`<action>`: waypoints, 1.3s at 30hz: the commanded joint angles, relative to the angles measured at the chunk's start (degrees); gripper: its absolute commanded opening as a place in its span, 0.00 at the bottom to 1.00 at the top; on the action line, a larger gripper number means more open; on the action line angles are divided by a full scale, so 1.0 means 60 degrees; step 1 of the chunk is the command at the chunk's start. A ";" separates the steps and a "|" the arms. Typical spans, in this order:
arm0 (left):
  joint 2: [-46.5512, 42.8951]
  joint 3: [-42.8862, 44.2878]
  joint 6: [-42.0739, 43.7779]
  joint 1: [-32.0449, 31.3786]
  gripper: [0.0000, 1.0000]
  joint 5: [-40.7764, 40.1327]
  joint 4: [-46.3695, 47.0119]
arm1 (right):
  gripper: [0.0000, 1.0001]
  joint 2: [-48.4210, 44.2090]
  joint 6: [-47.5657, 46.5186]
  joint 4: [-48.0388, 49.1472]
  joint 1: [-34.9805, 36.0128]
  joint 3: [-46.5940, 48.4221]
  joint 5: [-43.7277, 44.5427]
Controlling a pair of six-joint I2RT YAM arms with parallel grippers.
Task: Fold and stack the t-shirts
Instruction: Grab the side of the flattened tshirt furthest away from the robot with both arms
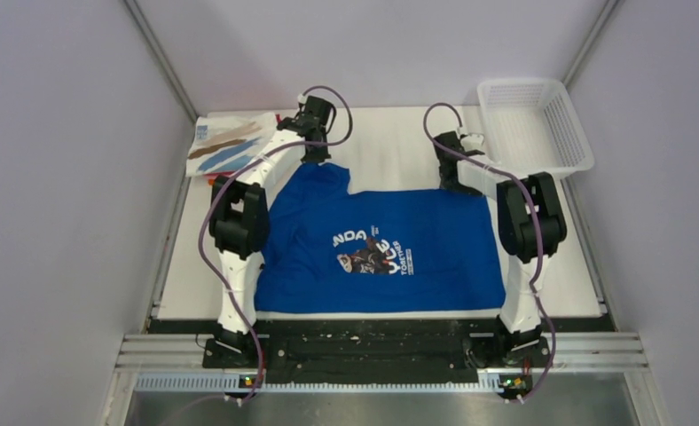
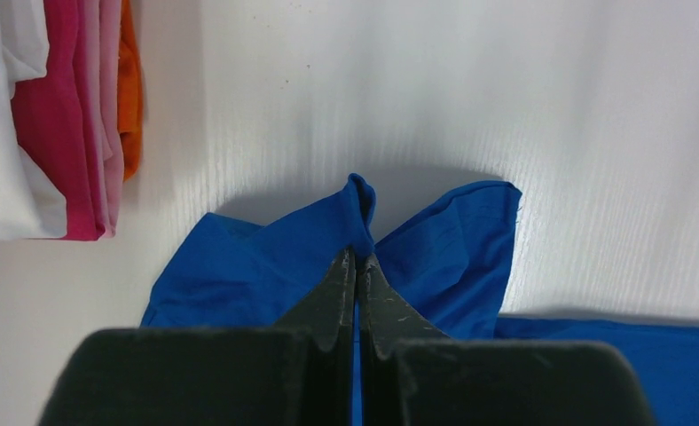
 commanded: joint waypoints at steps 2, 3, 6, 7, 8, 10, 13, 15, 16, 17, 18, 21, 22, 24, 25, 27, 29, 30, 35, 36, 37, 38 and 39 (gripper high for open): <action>-0.0955 -0.0153 -0.0109 -0.0093 0.00 -0.0078 0.0216 | 0.64 -0.0583 0.0457 -0.0546 -0.0262 -0.0872 0.0323; -0.0965 -0.0150 -0.0116 -0.0105 0.00 -0.0064 0.0174 | 0.60 -0.0665 0.0527 -0.0520 -0.0313 -0.0970 0.0339; -0.1043 -0.0151 -0.0147 -0.0137 0.00 0.0021 0.0080 | 0.55 -0.0830 0.0615 -0.0308 -0.0482 -0.1235 0.0372; -0.1073 -0.0155 -0.0150 -0.0144 0.00 0.0035 0.0071 | 0.52 -0.0875 0.0633 -0.0241 -0.0538 -0.1286 0.0393; -0.1092 -0.0159 -0.0146 -0.0157 0.00 0.0020 0.0069 | 0.51 -0.0912 0.0624 -0.0165 -0.0564 -0.1324 0.0410; -0.1126 -0.0160 -0.0147 -0.0163 0.00 -0.0048 0.0061 | 0.40 -0.0928 0.0594 0.0107 -0.0633 -0.1354 0.0428; -0.1157 -0.0150 -0.0157 -0.0187 0.00 -0.0157 0.0013 | 0.37 -0.0828 0.0576 0.0270 -0.0676 -0.1256 0.0405; -0.1199 -0.0167 -0.0186 -0.0184 0.00 -0.0255 -0.0028 | 0.37 -0.0759 0.0760 0.0192 -0.0682 -0.1238 0.0245; -0.1228 -0.0168 -0.0197 -0.0188 0.00 -0.0280 -0.0040 | 0.36 -0.0742 0.0878 0.0165 -0.0682 -0.1259 0.0090; -0.1256 -0.0173 -0.0202 -0.0188 0.00 -0.0309 -0.0047 | 0.37 -0.0714 0.0969 0.0140 -0.0683 -0.1306 -0.0001; -0.1285 -0.0192 -0.0204 -0.0185 0.00 -0.0318 -0.0042 | 0.36 -0.0699 0.1063 0.0137 -0.0686 -0.1357 -0.0104; -0.1368 -0.0212 -0.0208 -0.0188 0.00 -0.0360 -0.0046 | 0.33 -0.0649 0.1318 -0.0003 -0.0690 -0.1413 -0.0346; -0.1396 -0.0206 -0.0205 -0.0187 0.00 -0.0368 -0.0042 | 0.30 -0.0638 0.1380 -0.0006 -0.0682 -0.1405 -0.0376; -0.1417 -0.0218 -0.0215 -0.0176 0.00 -0.0382 -0.0041 | 0.22 -0.0618 0.1419 -0.0010 -0.0694 -0.1333 -0.0409; -0.1435 -0.0227 -0.0232 -0.0187 0.00 -0.0395 -0.0041 | 0.17 -0.0611 0.1458 -0.0008 -0.0693 -0.1300 -0.0443; -0.1464 -0.0247 -0.0263 -0.0184 0.00 -0.0428 -0.0041 | 0.14 -0.0655 0.1639 -0.0034 -0.0696 -0.1321 -0.0475; -0.1518 -0.0307 -0.0277 -0.0187 0.00 -0.0426 -0.0027 | 0.11 -0.0762 0.1824 0.0008 -0.0691 -0.1430 -0.0504; -0.1536 -0.0317 -0.0289 -0.0188 0.00 -0.0402 -0.0027 | 0.06 -0.0841 0.1870 0.0137 -0.0696 -0.1510 -0.0504; -0.1777 -0.0463 -0.0179 -0.0201 0.00 -0.0147 -0.0016 | 0.00 -0.1473 0.1561 0.0887 -0.0680 -0.1852 -0.0371; -0.1874 -0.0558 -0.0143 -0.0203 0.00 -0.0063 -0.0002 | 0.00 -0.1631 0.1428 0.0946 -0.0688 -0.1889 -0.0273; -0.2016 -0.0664 -0.0094 -0.0212 0.00 0.0026 0.0026 | 0.00 -0.1812 0.1331 0.1012 -0.0687 -0.1941 -0.0160; -0.2156 -0.0832 -0.0042 -0.0235 0.00 0.0120 0.0086 | 0.00 -0.2043 0.1193 0.1114 -0.0685 -0.2037 -0.0135; -0.2383 -0.1053 -0.0014 -0.0260 0.00 0.0196 0.0154 | 0.00 -0.2283 0.1047 0.1244 -0.0686 -0.2239 -0.0161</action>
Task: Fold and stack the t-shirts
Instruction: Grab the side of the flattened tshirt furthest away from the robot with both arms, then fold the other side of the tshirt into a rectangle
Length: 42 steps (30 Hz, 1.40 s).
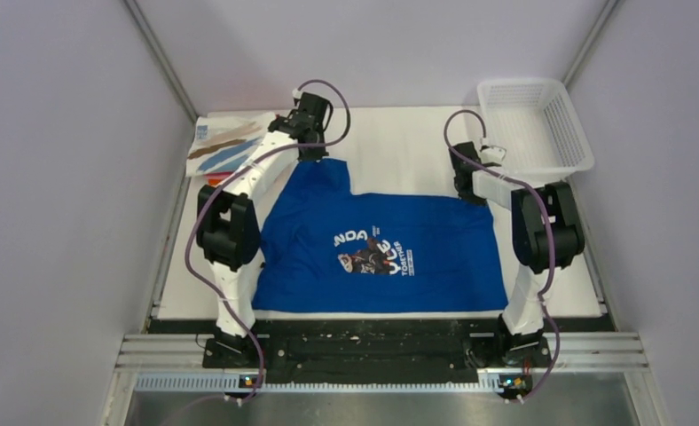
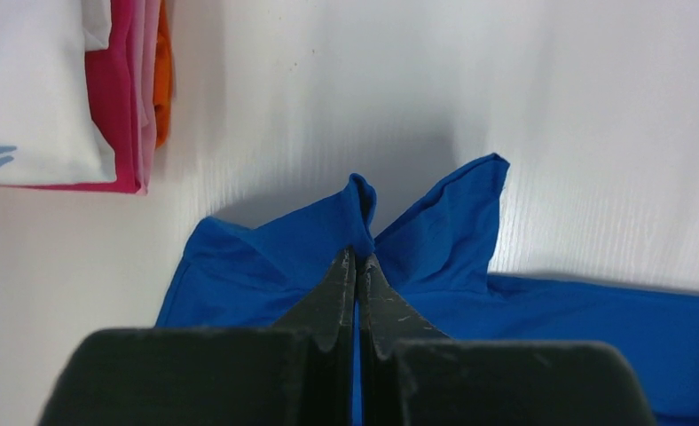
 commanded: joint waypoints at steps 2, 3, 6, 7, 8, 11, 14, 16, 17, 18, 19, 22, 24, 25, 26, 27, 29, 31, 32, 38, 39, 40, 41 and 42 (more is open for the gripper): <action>-0.1587 -0.1034 0.0207 -0.0211 0.00 0.0362 0.0541 | 0.00 -0.1607 -0.0598 0.0821 -0.0016 -0.0724 -0.0188; -0.1809 -0.1317 0.0242 -0.0294 0.00 0.0359 0.0648 | 0.00 -0.1816 -0.0715 0.0935 0.0036 -0.0905 -0.0285; -0.2534 -0.2271 0.0285 -0.0561 0.00 0.0141 0.0855 | 0.00 -0.2409 -0.0931 0.1046 0.0351 -0.1430 -0.0328; -0.2786 -0.2603 0.0275 -0.0633 0.00 0.0039 0.0918 | 0.00 -0.2612 -0.0960 0.1042 0.0450 -0.1610 -0.0330; -0.3057 -0.2910 0.0250 -0.0727 0.00 -0.0058 0.0957 | 0.00 -0.2785 -0.1007 0.1043 0.0559 -0.1778 -0.0329; -0.3898 -0.3917 0.0060 -0.0926 0.00 -0.0396 0.0965 | 0.00 -0.3437 -0.0927 0.0915 0.0905 -0.2261 -0.0206; -0.4803 -0.4858 -0.0193 -0.1151 0.00 -0.0821 0.0930 | 0.00 -0.4171 -0.0754 0.0630 0.1200 -0.2687 0.0063; -0.5449 -0.5452 -0.0382 -0.1326 0.00 -0.0982 0.0855 | 0.00 -0.4733 -0.0661 0.0418 0.1265 -0.2955 0.0141; -0.5767 -0.5753 -0.0491 -0.1428 0.00 -0.1123 0.0794 | 0.00 -0.4984 -0.0609 0.0301 0.1287 -0.3079 0.0197; -0.6091 -0.6010 -0.0618 -0.1509 0.00 -0.1218 0.0727 | 0.00 -0.5188 -0.0559 0.0194 0.1282 -0.3195 0.0241; -0.6415 -0.6275 -0.0781 -0.1594 0.00 -0.1257 0.0637 | 0.00 -0.5415 -0.0518 0.0071 0.1284 -0.3312 0.0272; -0.7400 -0.6952 -0.1102 -0.1819 0.00 -0.1259 0.0525 | 0.00 -0.6031 -0.0443 -0.0131 0.1299 -0.3634 0.0289; -0.7910 -0.7238 -0.1362 -0.1897 0.00 -0.1169 0.0377 | 0.00 -0.6349 -0.0440 -0.0227 0.1306 -0.3812 0.0257; -0.8087 -0.7358 -0.1460 -0.1943 0.00 -0.1143 0.0265 | 0.00 -0.6501 -0.0431 -0.0280 0.1305 -0.3873 0.0263; -0.8294 -0.7467 -0.1576 -0.1969 0.00 -0.1173 0.0130 | 0.00 -0.6626 -0.0432 -0.0351 0.1307 -0.3908 0.0271; -0.8486 -0.7581 -0.1686 -0.1996 0.00 -0.1213 -0.0011 | 0.00 -0.6746 -0.0429 -0.0418 0.1303 -0.3958 0.0285; -0.8860 -0.7849 -0.1958 -0.2051 0.00 -0.1219 -0.0224 | 0.00 -0.6970 -0.0428 -0.0471 0.1295 -0.4069 0.0248; -0.9258 -0.8184 -0.2142 -0.2100 0.00 -0.1098 -0.0388 | 0.00 -0.7132 -0.0436 -0.0471 0.1306 -0.4180 0.0162; -0.9447 -0.8291 -0.2187 -0.2129 0.00 -0.1030 -0.0458 | 0.00 -0.7194 -0.0431 -0.0472 0.1307 -0.4227 0.0093; -1.0543 -0.8598 -0.2460 -0.2251 0.00 -0.0845 -0.1213 | 0.00 -0.7356 -0.0404 -0.0475 0.1311 -0.4438 -0.0162; -1.0697 -0.8695 -0.2523 -0.2287 0.00 -0.0641 -0.1199 | 0.00 -0.7374 -0.0365 -0.0474 0.1326 -0.4475 -0.0194; -1.0842 -0.8831 -0.2581 -0.2314 0.00 -0.0434 -0.1170 | 0.00 -0.7389 -0.0349 -0.0439 0.1340 -0.4519 -0.0217; -1.0969 -0.8989 -0.2702 -0.2337 0.00 -0.0297 -0.1144 | 0.00 -0.7393 -0.0347 -0.0418 0.1350 -0.4522 -0.0230; -1.1066 -0.9165 -0.2838 -0.2364 0.00 -0.0190 -0.1126 | 0.00 -0.7399 -0.0347 -0.0408 0.1373 -0.4540 -0.0241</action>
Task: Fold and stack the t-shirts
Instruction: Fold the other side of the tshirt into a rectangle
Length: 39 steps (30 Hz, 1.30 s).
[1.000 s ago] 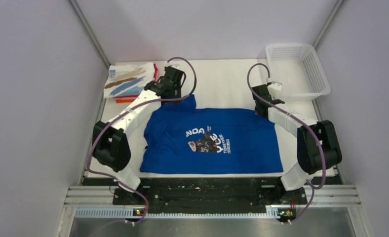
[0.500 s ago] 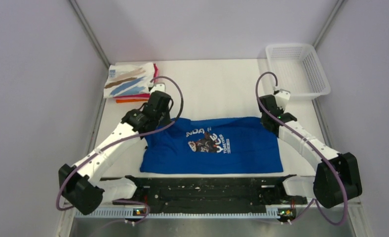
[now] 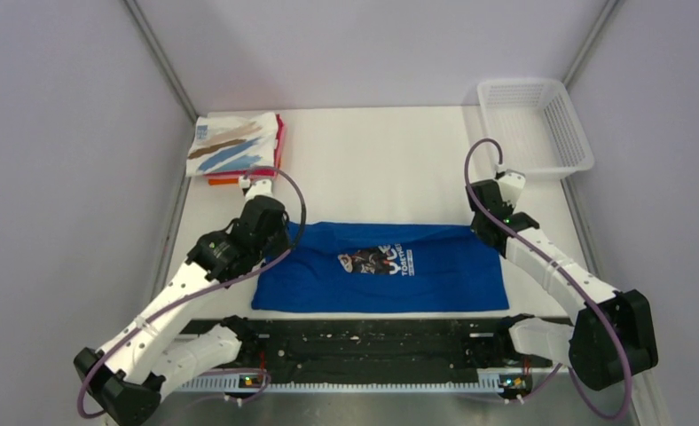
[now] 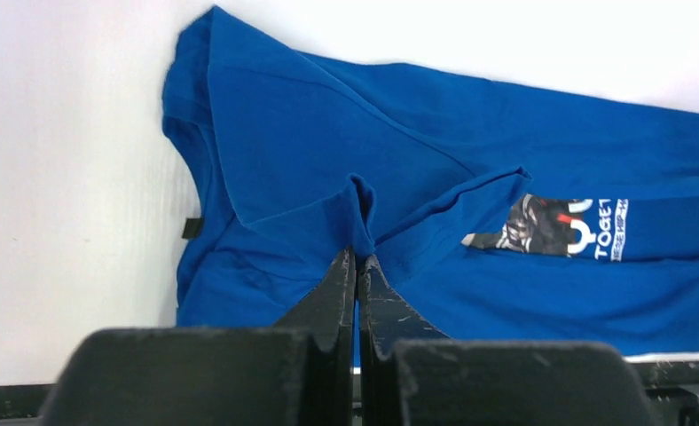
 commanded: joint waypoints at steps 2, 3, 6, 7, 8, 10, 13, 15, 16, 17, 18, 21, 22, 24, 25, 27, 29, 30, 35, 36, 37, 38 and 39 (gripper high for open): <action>-0.0672 -0.0896 -0.0752 -0.0159 0.00 0.0711 -0.0073 | 0.00 -0.0308 0.0128 0.0108 0.0150 -0.0113 -0.0118; -0.0754 -0.1106 -0.0870 -0.0178 0.00 0.0748 -0.0087 | 0.00 -0.0318 0.0121 0.0098 0.0188 -0.0131 -0.0145; -0.0934 -0.1740 -0.1445 -0.0187 0.00 0.0754 -0.0104 | 0.00 -0.0346 0.0257 -0.0073 0.0345 -0.0217 -0.0251; -0.0973 -0.1907 -0.1580 -0.0190 0.00 0.0802 -0.0047 | 0.00 -0.0356 0.0417 -0.0236 0.0397 -0.0254 -0.0218; -0.0996 -0.2080 -0.1679 -0.0189 0.00 0.0884 0.0040 | 0.00 -0.0343 0.0551 -0.0404 0.0433 -0.0328 -0.0176; -0.1001 -0.2366 -0.1833 -0.0195 0.00 0.1027 0.0173 | 0.00 -0.0373 0.0906 -0.0731 0.0462 -0.0505 -0.0079; -0.0944 -0.2625 -0.2001 -0.0201 0.00 0.1079 0.0043 | 0.06 -0.0563 0.1450 -0.1054 0.0456 -0.0860 -0.0094; -0.0937 -0.2747 -0.2241 -0.0204 0.00 0.1059 -0.0231 | 0.26 -0.0755 0.1617 -0.1120 0.0464 -0.1094 -0.0219; -0.0952 -0.2830 -0.2336 -0.0211 0.05 0.1110 -0.0356 | 0.36 -0.0882 0.1653 -0.1170 0.0456 -0.1189 -0.0296; -0.1001 -0.2917 -0.2405 -0.0206 0.11 0.1228 -0.0440 | 0.41 -0.1016 0.1718 -0.1254 0.0468 -0.1258 -0.0316; -0.1055 -0.3012 -0.2454 -0.0204 0.16 0.1404 -0.0492 | 0.45 -0.1167 0.1748 -0.1359 0.0464 -0.1309 -0.0303; -0.1483 -0.3387 -0.2537 -0.0232 0.30 0.2143 -0.0518 | 0.59 -0.1776 0.1972 -0.1901 0.0462 -0.1285 0.0003; -0.1668 -0.3519 -0.2535 -0.0245 0.37 0.2406 -0.0500 | 0.64 -0.2029 0.2012 -0.2015 0.0452 -0.1270 0.0090; -0.2031 -0.3716 -0.2523 -0.0259 0.48 0.2785 -0.0467 | 0.73 -0.2597 0.2009 -0.2069 0.0462 -0.1217 0.0133; -0.2216 -0.3762 -0.2527 -0.0259 0.53 0.2884 -0.0460 | 0.77 -0.2884 0.2006 -0.2032 0.0461 -0.1196 0.0152; -0.2492 -0.3677 -0.2455 -0.0254 0.61 0.2999 -0.0376 | 0.96 -0.3461 0.1839 -0.1780 0.0469 -0.1200 0.0123; -0.2674 -0.3433 -0.2295 -0.0251 0.66 0.3048 -0.0172 | 0.99 -0.4131 0.1503 -0.1365 0.0461 -0.1311 -0.0134; -0.2707 -0.3278 -0.2208 -0.0246 0.68 0.3080 -0.0036 | 0.99 -0.4382 0.1404 -0.1181 0.0465 -0.1376 -0.0268; -0.2253 -0.2306 -0.1662 -0.0245 0.84 0.2781 0.0807 | 0.99 -0.5060 0.0978 -0.0463 0.0456 -0.1713 -0.1102; -0.2004 -0.2095 -0.1592 -0.0258 0.87 0.2638 0.0898 | 0.99 -0.5095 0.0881 -0.0339 0.0459 -0.1758 -0.1202; -0.1739 -0.1900 -0.1578 -0.0256 0.90 0.2510 0.0949 | 0.99 -0.5104 0.0804 -0.0227 0.0467 -0.1803 -0.1319; -0.1435 -0.1786 -0.1613 -0.0254 0.92 0.2342 0.1011 | 0.99 -0.5084 0.0707 -0.0074 0.0456 -0.1862 -0.1567; -0.1137 -0.1788 -0.1734 -0.0248 0.93 0.2140 0.1099 | 0.99 -0.5044 0.0547 0.0163 0.0463 -0.1948 -0.1888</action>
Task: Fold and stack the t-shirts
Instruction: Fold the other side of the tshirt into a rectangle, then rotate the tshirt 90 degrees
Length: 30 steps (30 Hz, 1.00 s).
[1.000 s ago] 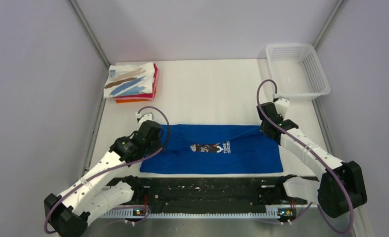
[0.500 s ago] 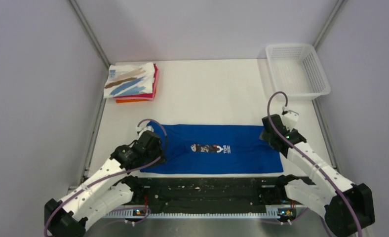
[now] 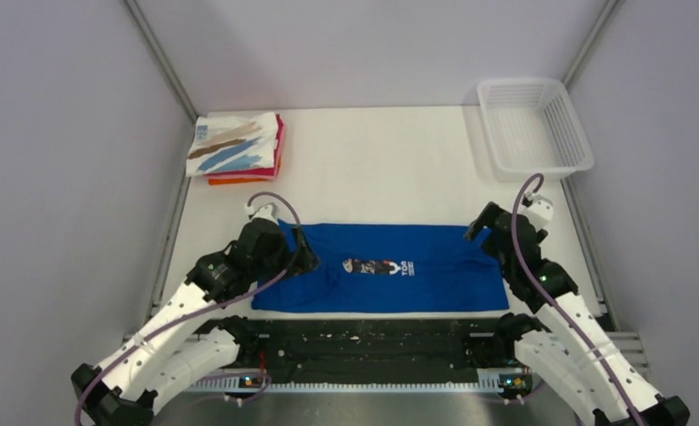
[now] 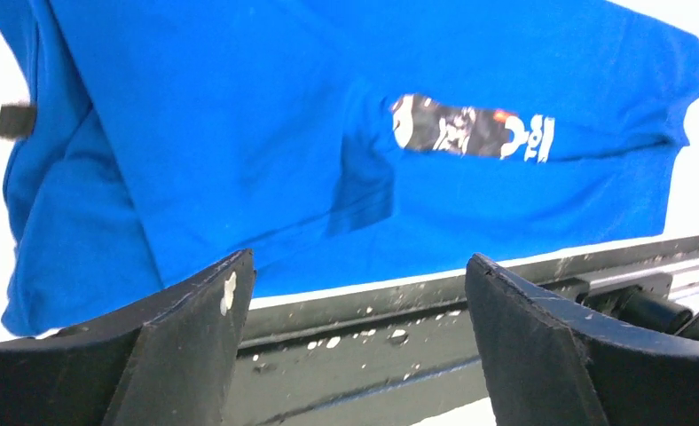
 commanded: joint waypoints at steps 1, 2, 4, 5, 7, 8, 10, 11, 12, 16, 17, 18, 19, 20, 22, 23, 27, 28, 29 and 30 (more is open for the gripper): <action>0.1141 0.0508 -0.0088 -0.0023 0.95 -0.0883 0.1113 | 0.99 0.0095 -0.0725 0.1234 0.0084 -0.0368 -0.1384; 0.1596 0.0351 -0.0269 -0.0016 0.97 -0.1042 0.1279 | 0.99 0.0204 -0.0789 0.1598 0.0088 -0.0497 -0.1789; 0.2350 0.0017 -0.0635 0.0078 0.99 -0.1032 0.1764 | 0.99 0.0588 -0.0900 0.2422 0.0087 -0.0759 -0.2588; 0.2723 -0.0104 -0.0714 0.0200 0.99 -0.0816 0.2071 | 0.99 0.0896 -0.0866 0.2805 0.0090 -0.0857 -0.2943; 0.3539 -0.0282 -0.0851 0.0496 0.99 -0.0418 0.2731 | 0.99 0.1650 -0.0842 0.3761 0.0084 -0.1028 -0.3761; 0.3923 -0.0323 -0.0923 0.0707 0.99 -0.0373 0.2985 | 0.99 0.2085 -0.0842 0.4111 0.0080 -0.1039 -0.4143; 0.4662 -0.0406 -0.1081 0.1381 0.99 -0.0133 0.3493 | 0.99 0.3192 -0.0929 0.4661 0.0081 -0.1002 -0.4621; 0.5032 -0.0434 -0.1063 0.1667 0.99 0.0104 0.3856 | 0.99 0.3682 -0.1023 0.4782 0.0084 -0.0937 -0.4757; 0.5384 -0.0461 -0.1104 0.1946 0.99 0.0330 0.4207 | 0.99 0.4139 -0.1170 0.4819 0.0101 -0.0803 -0.5084; 0.7091 0.0065 -0.1366 0.2769 0.99 0.0460 0.4844 | 0.99 0.5397 -0.1480 0.4421 0.0245 -0.0422 -0.5294; 0.7599 0.0374 -0.1342 0.2943 0.99 0.0854 0.4882 | 0.99 0.5470 -0.1422 0.4353 0.0273 -0.0431 -0.5140; 0.8037 0.0801 -0.1336 0.3074 0.98 0.0944 0.4854 | 0.99 0.5481 -0.1359 0.4345 0.0291 -0.0520 -0.5089; 0.8528 0.1263 -0.1262 0.3177 0.98 0.1002 0.4766 | 0.99 0.5442 -0.1344 0.4323 0.0304 -0.0589 -0.5121; 0.9183 0.1862 -0.1199 0.3257 0.98 0.0933 0.4645 | 0.99 0.5368 -0.1320 0.4224 0.0300 -0.0662 -0.5144; 1.0314 0.3300 -0.1123 0.3359 0.98 0.0967 0.4178 | 0.99 0.5145 -0.1288 0.4025 0.0318 -0.0796 -0.5319; 1.0885 0.4181 -0.1050 0.3386 0.96 0.1033 0.3927 | 0.99 0.5010 -0.1284 0.3941 0.0324 -0.0851 -0.5474; 1.3522 0.7834 -0.1086 0.3404 0.93 0.1253 0.2885 | 0.99 0.4515 -0.1207 0.3808 0.0371 -0.1067 -0.6522; 1.4187 0.9151 -0.1113 0.3394 0.92 0.1449 0.2771 | 0.99 0.4468 -0.1228 0.3775 0.0431 -0.1094 -0.6819; 1.4799 1.0022 -0.1124 0.3391 0.91 0.1811 0.2819 | 0.99 0.4451 -0.1245 0.3756 0.0536 -0.1117 -0.7046; 1.5414 1.0829 -0.1211 0.3390 0.90 0.2074 0.2875 | 0.99 0.4446 -0.1244 0.3741 0.0677 -0.1091 -0.7228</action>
